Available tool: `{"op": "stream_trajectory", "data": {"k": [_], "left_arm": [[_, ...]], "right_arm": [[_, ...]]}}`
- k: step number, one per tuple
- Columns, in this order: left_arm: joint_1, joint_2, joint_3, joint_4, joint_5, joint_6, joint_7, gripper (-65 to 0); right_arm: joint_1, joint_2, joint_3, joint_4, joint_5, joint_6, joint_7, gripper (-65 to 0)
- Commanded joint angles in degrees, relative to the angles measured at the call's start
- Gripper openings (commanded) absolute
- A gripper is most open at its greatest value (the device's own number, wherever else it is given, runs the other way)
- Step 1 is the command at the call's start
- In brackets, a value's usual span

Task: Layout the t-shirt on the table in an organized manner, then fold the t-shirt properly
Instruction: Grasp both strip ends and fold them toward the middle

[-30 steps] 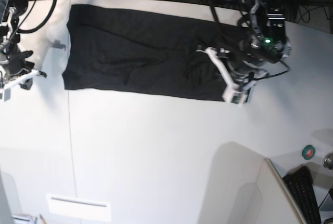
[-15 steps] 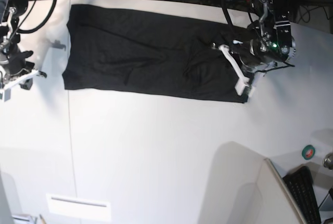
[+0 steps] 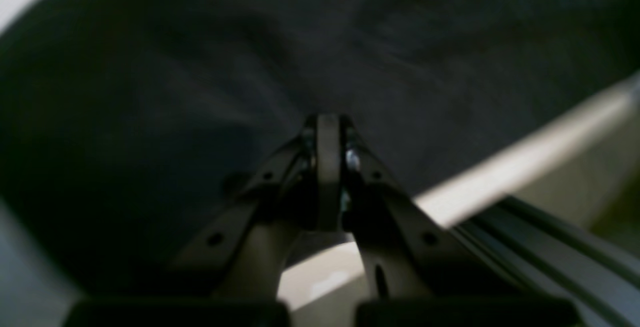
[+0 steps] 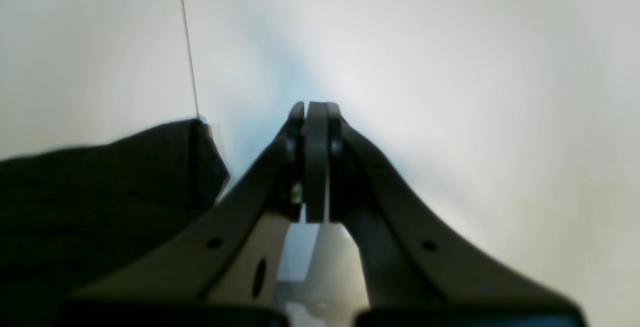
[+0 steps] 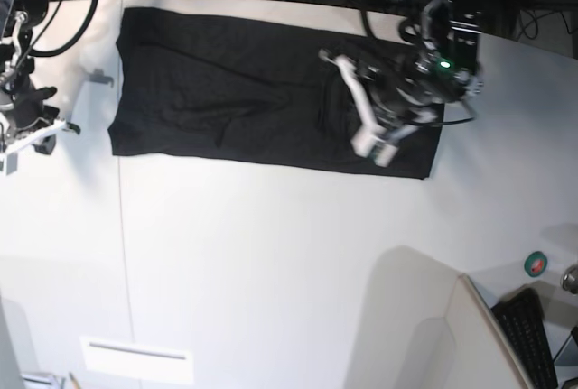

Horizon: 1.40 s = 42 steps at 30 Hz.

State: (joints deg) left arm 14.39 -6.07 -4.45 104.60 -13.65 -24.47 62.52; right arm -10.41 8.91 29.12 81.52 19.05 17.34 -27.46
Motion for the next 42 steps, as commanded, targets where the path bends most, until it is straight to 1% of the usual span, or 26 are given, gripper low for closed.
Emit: {"op": "stream_trajectory", "data": {"k": [1,3,4,5,7,8,9,10,11,13,15,18,19,20,22,23,24,25,29,31,34,36,39,42], "left_arm": [[-0.19,-0.75,-4.65,0.33,0.24,-0.10,-0.24,-65.0],[-0.37,-1.63,-13.44,-1.61,0.24,-1.60,-0.41,-65.0],[-0.72,-2.51,-17.66,-3.37,0.24,-3.44,-0.76,-65.0],[-1.07,-3.21,-21.27,-5.48,0.16,-5.90,-2.26,-65.0],[-1.78,-4.53,-27.16,-10.05,0.16,-10.48,-6.83,-65.0],[-2.13,-5.23,-28.83,-12.51,0.24,-11.97,-8.59,-65.0],[-2.13,-6.11,-29.62,-14.18,0.42,-12.85,-10.08,-65.0],[-2.04,-6.99,-29.88,-15.76,0.59,-13.03,-11.66,-65.0],[-1.87,-7.69,-29.97,-17.43,0.33,-13.03,-13.42,-65.0],[-1.95,-7.96,-30.23,-19.98,0.59,-12.94,-16.15,-65.0],[-2.22,-7.87,-30.32,-22.44,0.59,-12.85,-18.43,-65.0],[-2.74,-7.61,-29.97,-25.43,0.68,-12.76,-21.51,-65.0],[-3.27,-7.43,-29.88,-25.96,0.77,-12.41,-22.13,-65.0],[-3.80,-7.25,-29.88,-26.75,0.77,-11.62,-22.13,-65.0],[-5.12,-6.20,-29.88,-27.98,0.77,-10.04,-22.13,-65.0],[-5.73,-6.02,-29.79,-28.68,0.77,-9.86,-22.13,-65.0],[-6.17,-5.93,-29.71,-29.21,0.77,-9.86,-22.13,-65.0],[-6.61,-5.85,-28.74,-29.65,0.77,-9.77,-22.13,-65.0],[-6.96,-5.93,-21.35,-30.44,0.77,-9.60,-22.39,-65.0],[-7.05,-5.85,-19.33,-30.62,0.77,-9.33,-22.39,-65.0],[-7.32,-5.76,-16.69,-30.62,0.77,-5.73,-22.39,-65.0],[-7.32,-5.76,-14.32,-30.62,0.51,-4.15,-22.39,-65.0],[-7.23,-5.76,-12.56,-30.35,0.33,-3.88,-22.39,-65.0],[-6.96,-5.58,-12.48,-30.27,0.33,-3.88,-22.39,-65.0]], "right_arm": [[-0.35,0.72,0.37,2.31,0.60,0.11,-0.19,-65.0],[-0.79,-1.04,0.55,4.86,2.62,0.11,-4.32,-65.0],[-1.06,-1.48,1.34,6.09,5.17,0.11,-6.95,-65.0],[-1.50,-1.74,2.74,6.97,7.98,0.11,-10.12,-65.0],[-1.50,-1.83,4.94,7.41,14.49,0.11,-16.36,-45.2],[-1.50,-1.74,5.73,7.23,17.92,0.11,-19.00,-34.8],[-1.59,-1.74,6.35,7.23,20.91,0.11,-20.76,-27.5],[-1.85,-1.65,6.88,7.23,23.37,0.11,-22.34,-20.7],[-2.02,-1.65,7.32,7.14,25.48,0.11,-23.57,-17.0],[-2.20,-0.25,6.70,7.14,26.01,0.19,-23.92,-18.3],[-2.11,0.46,6.26,5.30,26.01,0.19,-24.01,-20.0],[-2.02,3.36,2.66,0.20,26.01,0.19,-23.92,-19.7],[-2.02,4.24,0.63,-1.65,26.09,0.81,-23.83,-19.7],[-1.94,4.94,-0.86,-3.23,26.09,2.39,-23.83,-19.7],[-1.94,5.47,-2.79,-5.25,26.09,6.61,-23.83,-20.1],[-1.94,5.29,-3.32,-5.87,26.09,8.11,-23.83,-20.3],[-2.02,5.20,-3.59,-6.48,26.01,8.55,-23.83,-20.3],[-2.02,5.12,-3.94,-7.19,26.01,8.63,-23.83,-20.3],[-2.02,5.03,-7.45,-8.15,26.01,8.99,-23.83,-20.3],[-2.11,4.85,-9.65,-8.06,26.09,8.99,-23.83,-20.3],[-2.11,3.36,-12.03,-8.06,26.09,8.99,-23.83,-20.3],[-2.20,2.39,-12.38,-8.06,26.09,8.99,-23.83,-20.3],[-2.20,1.42,-12.38,-8.06,26.09,8.99,-23.83,-20.3],[-2.20,1.42,-12.38,-8.06,26.09,8.99,-23.83,-20.4]]}}
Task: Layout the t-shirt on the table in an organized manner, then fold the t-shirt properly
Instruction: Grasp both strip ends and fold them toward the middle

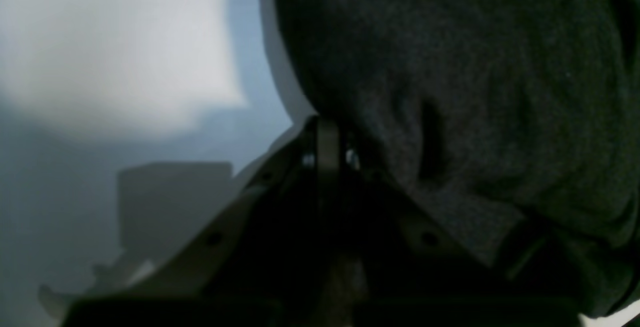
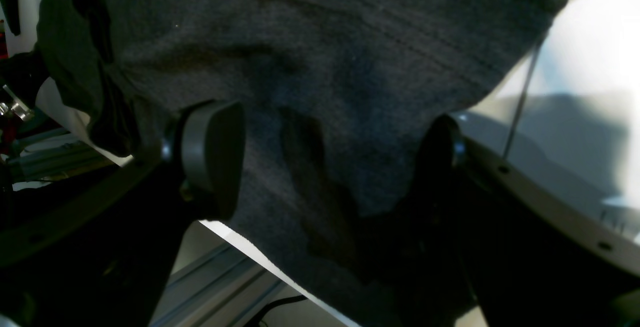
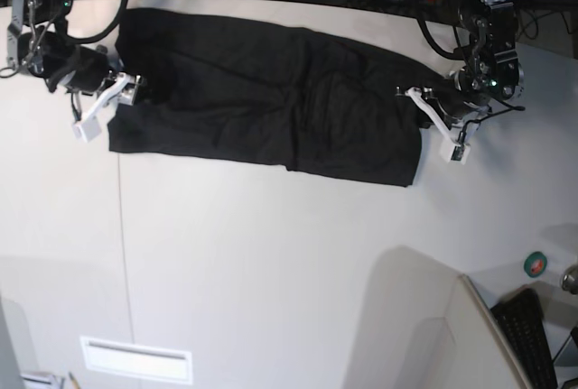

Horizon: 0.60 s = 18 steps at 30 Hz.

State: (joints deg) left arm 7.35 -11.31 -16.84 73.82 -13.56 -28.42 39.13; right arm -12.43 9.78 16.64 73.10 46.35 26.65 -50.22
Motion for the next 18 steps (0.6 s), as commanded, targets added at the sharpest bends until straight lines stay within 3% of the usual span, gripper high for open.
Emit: {"op": "stream_trajectory", "data": {"k": [1,4,9,12,18], "left_arm": [[0.07,0.01,-0.08,0.51,0.24,-0.01,1.00,-65.0],[0.07,0.19,-0.08,0.51,0.51,-0.01,1.00,-65.0],[0.16,0.37,-0.08,0.60,0.60,-0.01,1.00,-65.0],[0.16,0.72,0.01,0.60,0.42,-0.19,1.00,-65.0],[0.25,1.95,6.25,0.51,0.24,-0.01,1.08,-65.0]], "right_arm": [[-0.10,0.64,0.10,0.17,-1.20,-0.32,-0.99,-20.4],[0.25,0.90,0.54,-1.23,-1.20,-0.32,1.38,-25.2],[0.69,2.48,0.19,-6.77,-1.20,-0.32,11.05,-52.2],[2.10,2.92,0.54,-9.76,-1.20,-0.41,12.46,-65.0],[3.68,6.09,0.19,-11.08,-1.29,-0.76,12.19,-65.0]]}}
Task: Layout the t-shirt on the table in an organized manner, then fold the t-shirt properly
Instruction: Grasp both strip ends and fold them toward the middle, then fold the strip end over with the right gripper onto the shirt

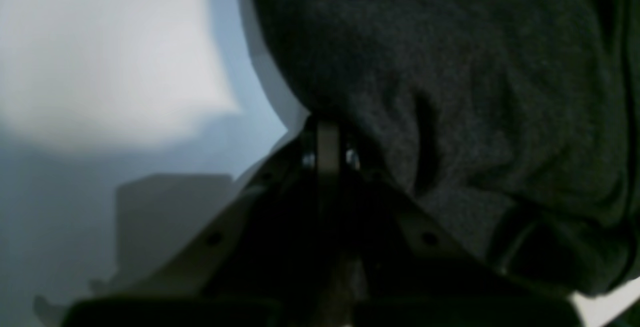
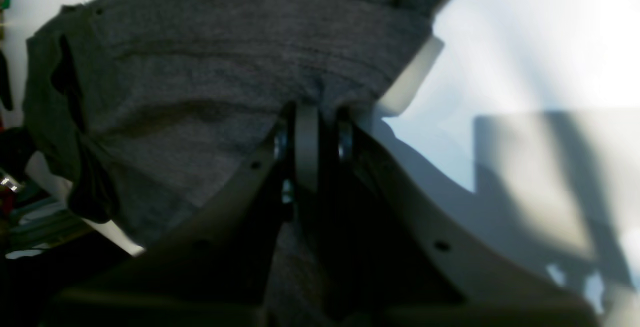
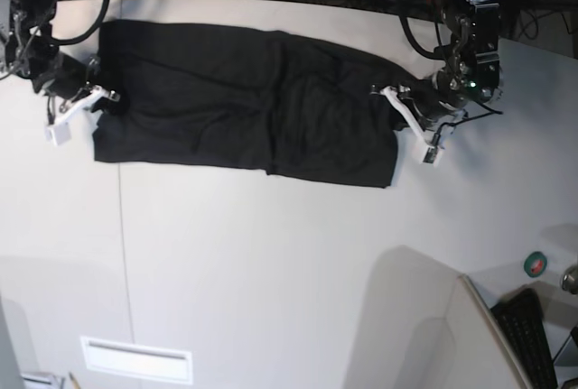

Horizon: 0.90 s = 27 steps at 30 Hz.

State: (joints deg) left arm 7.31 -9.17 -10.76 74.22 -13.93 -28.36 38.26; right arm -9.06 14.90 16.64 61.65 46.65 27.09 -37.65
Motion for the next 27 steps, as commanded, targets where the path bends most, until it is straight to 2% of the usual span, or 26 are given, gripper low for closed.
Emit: {"op": "stream_trajectory", "data": {"k": [1,7,11,15,18,21,27], "left_arm": [[0.29,0.07,1.05,0.11,0.62,-0.08,1.96,-65.0],[-0.32,4.55,4.04,0.29,0.97,-0.08,1.96,-65.0],[-0.32,4.82,5.45,1.17,0.97,-0.08,1.96,-65.0],[0.29,4.47,5.45,6.27,0.88,-0.08,2.31,-65.0],[1.96,2.80,5.36,9.78,0.79,-0.08,2.31,-65.0],[2.93,0.95,4.65,11.02,0.88,0.01,2.31,-65.0],[4.07,0.33,-4.31,10.58,1.05,0.01,2.31,-65.0]], "right_arm": [[0.31,1.50,0.19,0.46,-1.60,-1.20,-0.37,-65.0],[0.58,4.40,0.19,5.30,-1.60,-1.64,-1.08,-65.0],[0.58,5.63,0.10,11.36,-1.60,-7.97,-4.59,-65.0],[-1.18,5.46,0.10,20.77,-1.69,-11.05,-8.20,-65.0],[-1.97,4.66,0.10,27.80,-1.69,-15.09,-11.80,-65.0],[-2.85,2.47,0.02,34.13,-1.69,-18.43,-14.62,-65.0],[-3.91,-3.25,0.02,42.75,-1.69,-18.87,-21.21,-65.0]]}}
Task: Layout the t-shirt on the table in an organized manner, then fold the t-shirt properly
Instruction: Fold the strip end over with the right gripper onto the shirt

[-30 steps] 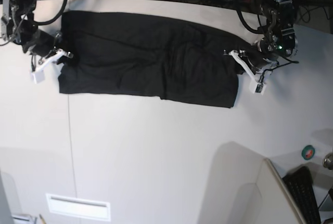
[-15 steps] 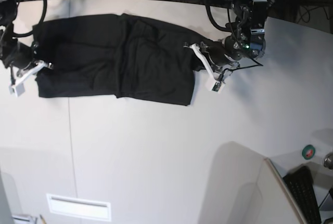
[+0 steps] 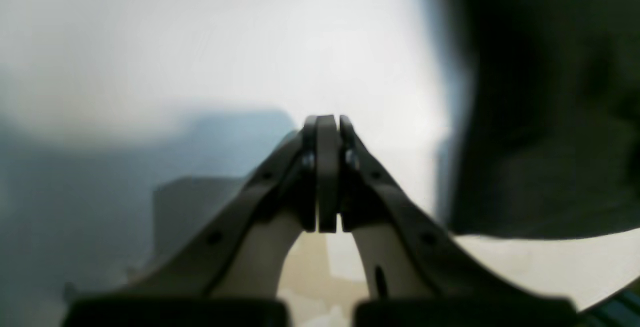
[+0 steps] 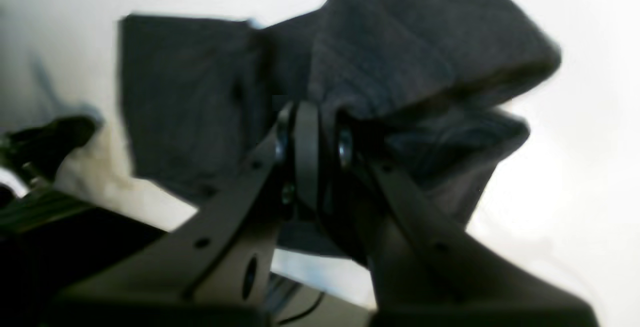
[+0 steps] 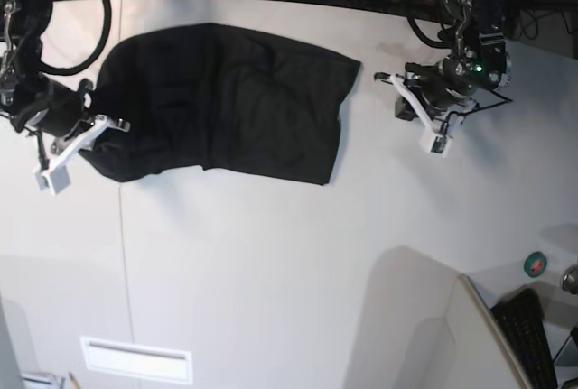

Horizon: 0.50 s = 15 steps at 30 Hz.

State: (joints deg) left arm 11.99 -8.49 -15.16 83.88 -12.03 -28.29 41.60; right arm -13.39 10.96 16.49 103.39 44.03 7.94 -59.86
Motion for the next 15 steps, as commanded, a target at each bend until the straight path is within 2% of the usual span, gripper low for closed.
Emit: {"op": "stream_trajectory", "data": {"k": [1,4,7,10,12,15], "left_arm": [[-0.60,-0.43,-0.71,0.21,-0.76,-0.06,-1.03,-65.0],[-1.13,-1.05,-0.18,-3.13,-0.76,-0.06,-1.03,-65.0],[-1.22,-0.96,2.89,-4.80,-0.76,-0.06,-1.30,-65.0],[-1.22,0.01,5.53,-5.06,-0.76,1.70,-1.30,-65.0],[-0.87,0.10,8.34,-4.97,-0.76,3.28,-1.38,-65.0],[-0.25,0.18,13.00,-4.36,-0.85,3.63,-1.38,-65.0]], "right_arm": [[0.42,-0.63,0.08,2.06,0.94,0.27,-0.32,-65.0],[0.51,-3.97,-1.50,5.31,0.94,0.19,-3.66,-65.0],[0.51,-5.12,-7.04,6.63,0.94,-0.69,-4.01,-65.0],[0.95,-5.91,-13.90,6.45,0.94,-7.64,-2.69,-65.0],[1.48,-5.91,-18.56,6.45,0.94,-10.71,0.91,-65.0],[2.97,-5.47,-25.15,4.87,0.94,-15.81,6.01,-65.0]]}}
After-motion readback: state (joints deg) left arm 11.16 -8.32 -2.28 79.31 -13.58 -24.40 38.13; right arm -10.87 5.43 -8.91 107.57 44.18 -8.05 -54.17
